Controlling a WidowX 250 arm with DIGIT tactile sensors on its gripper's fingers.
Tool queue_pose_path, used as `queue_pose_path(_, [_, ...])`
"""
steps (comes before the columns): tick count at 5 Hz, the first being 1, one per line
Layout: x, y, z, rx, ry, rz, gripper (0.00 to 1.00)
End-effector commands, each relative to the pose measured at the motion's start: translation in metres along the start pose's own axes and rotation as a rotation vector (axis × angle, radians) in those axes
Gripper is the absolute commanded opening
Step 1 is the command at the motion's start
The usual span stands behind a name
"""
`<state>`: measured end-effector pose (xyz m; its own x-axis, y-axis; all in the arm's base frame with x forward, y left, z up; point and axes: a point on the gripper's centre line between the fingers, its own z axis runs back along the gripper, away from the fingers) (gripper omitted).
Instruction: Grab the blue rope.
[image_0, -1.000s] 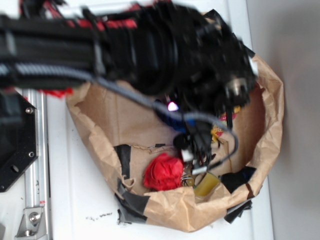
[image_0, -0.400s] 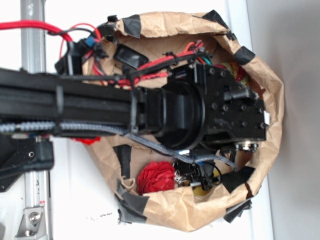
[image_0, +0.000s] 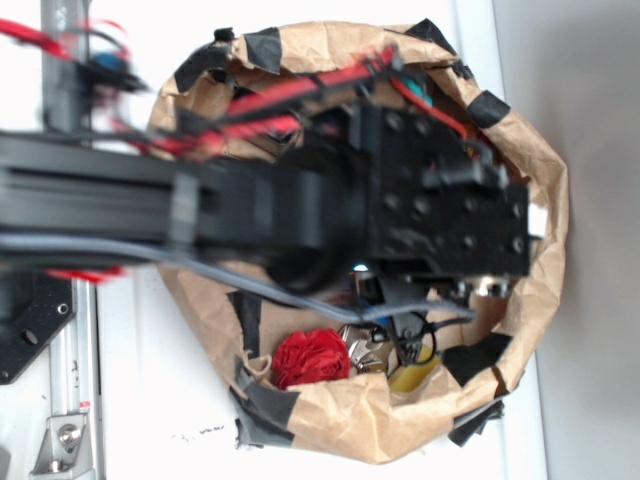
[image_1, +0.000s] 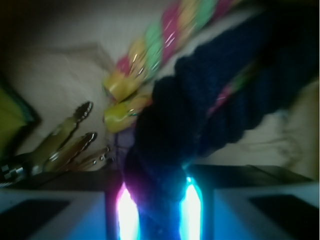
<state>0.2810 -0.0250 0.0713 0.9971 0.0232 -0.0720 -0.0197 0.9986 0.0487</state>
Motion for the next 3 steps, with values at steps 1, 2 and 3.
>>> queue_pose_path(1, [-0.032, 0.021, 0.098, -0.093, -0.1, 0.03, 0.0])
queue_pose_path(2, [-0.053, 0.014, 0.101, -0.081, -0.092, -0.028, 0.0])
queue_pose_path(3, [-0.058, 0.012, 0.102, -0.074, -0.095, -0.077, 0.0])
